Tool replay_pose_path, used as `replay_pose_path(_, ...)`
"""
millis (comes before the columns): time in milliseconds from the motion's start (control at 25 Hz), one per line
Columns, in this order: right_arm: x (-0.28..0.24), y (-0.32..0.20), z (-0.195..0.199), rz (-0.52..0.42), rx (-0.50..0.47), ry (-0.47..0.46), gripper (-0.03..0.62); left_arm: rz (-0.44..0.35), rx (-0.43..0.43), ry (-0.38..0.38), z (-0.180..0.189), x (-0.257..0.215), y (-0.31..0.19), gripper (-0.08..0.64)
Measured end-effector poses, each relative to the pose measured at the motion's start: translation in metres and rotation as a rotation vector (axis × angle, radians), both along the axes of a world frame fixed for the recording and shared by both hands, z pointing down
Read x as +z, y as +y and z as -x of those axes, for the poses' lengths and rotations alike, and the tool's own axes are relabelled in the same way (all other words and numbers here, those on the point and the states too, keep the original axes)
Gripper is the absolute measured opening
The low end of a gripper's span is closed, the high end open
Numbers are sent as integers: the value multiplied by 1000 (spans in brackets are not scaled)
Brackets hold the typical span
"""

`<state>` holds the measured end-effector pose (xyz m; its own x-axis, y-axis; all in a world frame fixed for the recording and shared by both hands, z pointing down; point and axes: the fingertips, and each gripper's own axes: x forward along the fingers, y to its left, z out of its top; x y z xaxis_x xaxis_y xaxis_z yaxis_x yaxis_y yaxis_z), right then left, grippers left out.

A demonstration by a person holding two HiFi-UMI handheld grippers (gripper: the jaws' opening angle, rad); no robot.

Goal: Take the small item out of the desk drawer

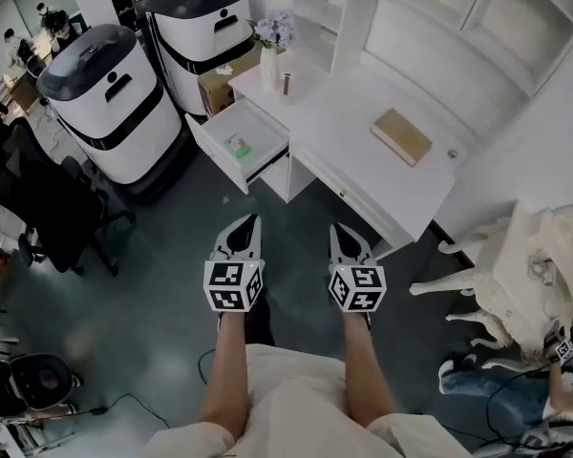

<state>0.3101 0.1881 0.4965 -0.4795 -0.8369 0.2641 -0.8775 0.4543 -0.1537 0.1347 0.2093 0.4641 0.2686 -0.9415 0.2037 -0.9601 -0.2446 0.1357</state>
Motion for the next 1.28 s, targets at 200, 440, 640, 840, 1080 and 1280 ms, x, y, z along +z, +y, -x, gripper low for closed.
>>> replay_pose_path(200,-2,-104,53,24,41,-1,25,3,46,-8,50,-13,-111,17)
replay_pose_path(440,-10,-218,118,54,69,-35,25,37,69,-16,118,-19,-232,17)
replay_pose_path(640,-6,-279,165,57,37,-71,25,79,94,-17,154,-9,-302,17)
replay_pose_path(840,11,-320,191,109,55,-54,25,116,118,0,176,8,-350,17)
replay_pose_path(1080,25,-351,212,144,57,-24,25,154,127,24,192,29,-378,17)
replay_pose_path(1280,33,-370,232,166,27,-15,25,197,105,47,214,46,-384,17)
